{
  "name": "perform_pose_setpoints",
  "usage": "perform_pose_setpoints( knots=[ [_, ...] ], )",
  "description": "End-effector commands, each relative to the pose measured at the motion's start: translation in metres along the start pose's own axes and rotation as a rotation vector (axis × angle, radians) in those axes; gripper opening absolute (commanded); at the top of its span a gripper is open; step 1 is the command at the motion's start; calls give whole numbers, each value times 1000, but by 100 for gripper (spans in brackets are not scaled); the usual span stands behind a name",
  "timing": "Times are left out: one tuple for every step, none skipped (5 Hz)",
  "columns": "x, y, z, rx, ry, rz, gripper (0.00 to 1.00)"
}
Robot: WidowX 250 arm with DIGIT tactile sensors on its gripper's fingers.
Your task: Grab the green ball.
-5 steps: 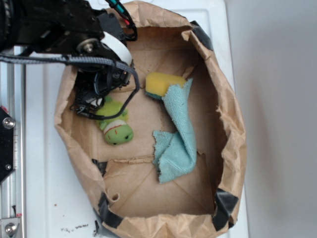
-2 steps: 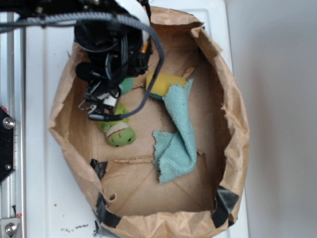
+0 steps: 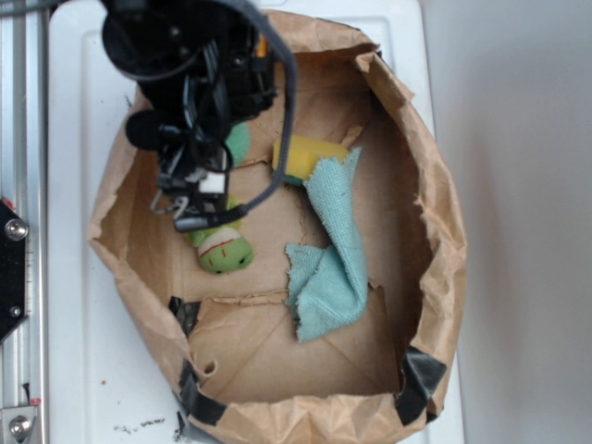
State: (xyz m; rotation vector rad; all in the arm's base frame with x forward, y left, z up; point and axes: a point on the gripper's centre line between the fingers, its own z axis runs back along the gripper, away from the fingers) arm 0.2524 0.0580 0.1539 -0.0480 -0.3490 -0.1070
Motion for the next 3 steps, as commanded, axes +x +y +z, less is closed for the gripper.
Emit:
perform_pose_setpoints(
  knots=[
    [41, -27, -2, 137, -157, 145, 0],
    [48, -35, -10, 162, -148, 171, 0],
    [49, -36, -9, 176, -139, 177, 0]
  ],
)
